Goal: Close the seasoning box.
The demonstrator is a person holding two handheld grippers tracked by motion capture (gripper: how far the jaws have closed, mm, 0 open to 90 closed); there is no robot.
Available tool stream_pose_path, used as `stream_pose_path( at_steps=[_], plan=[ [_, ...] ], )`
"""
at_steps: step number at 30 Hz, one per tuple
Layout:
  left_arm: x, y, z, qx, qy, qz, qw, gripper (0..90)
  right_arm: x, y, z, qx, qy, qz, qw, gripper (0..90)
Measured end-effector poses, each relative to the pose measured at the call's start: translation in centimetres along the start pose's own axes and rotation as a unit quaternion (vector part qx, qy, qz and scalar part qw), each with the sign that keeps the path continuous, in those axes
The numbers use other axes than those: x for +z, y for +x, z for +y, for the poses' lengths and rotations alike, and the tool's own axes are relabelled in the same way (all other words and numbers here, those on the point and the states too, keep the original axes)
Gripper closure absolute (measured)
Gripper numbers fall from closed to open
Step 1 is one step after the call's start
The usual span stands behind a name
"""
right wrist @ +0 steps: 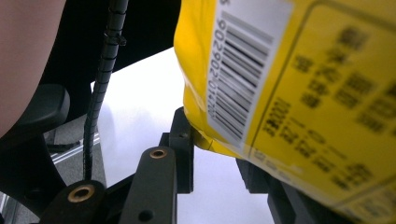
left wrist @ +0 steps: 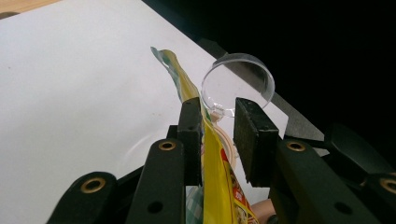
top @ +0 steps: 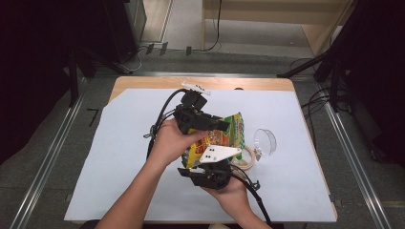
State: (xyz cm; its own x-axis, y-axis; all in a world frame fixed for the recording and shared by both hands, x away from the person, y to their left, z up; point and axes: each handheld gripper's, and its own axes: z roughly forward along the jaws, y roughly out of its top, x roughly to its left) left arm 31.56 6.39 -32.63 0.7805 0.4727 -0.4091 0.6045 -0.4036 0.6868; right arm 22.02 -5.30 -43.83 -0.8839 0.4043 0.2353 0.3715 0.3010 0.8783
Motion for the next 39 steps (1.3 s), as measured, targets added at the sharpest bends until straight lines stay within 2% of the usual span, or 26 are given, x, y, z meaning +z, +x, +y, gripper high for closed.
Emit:
stream_pose_path(
  at_steps=[39],
  plan=[
    [-0.17,-0.05,-0.04,-0.001,-0.002,-0.001,1.0000,73.3,-0.08,0.22,0.09,-0.005,0.001,-0.001,1.0000,71.3]
  ],
)
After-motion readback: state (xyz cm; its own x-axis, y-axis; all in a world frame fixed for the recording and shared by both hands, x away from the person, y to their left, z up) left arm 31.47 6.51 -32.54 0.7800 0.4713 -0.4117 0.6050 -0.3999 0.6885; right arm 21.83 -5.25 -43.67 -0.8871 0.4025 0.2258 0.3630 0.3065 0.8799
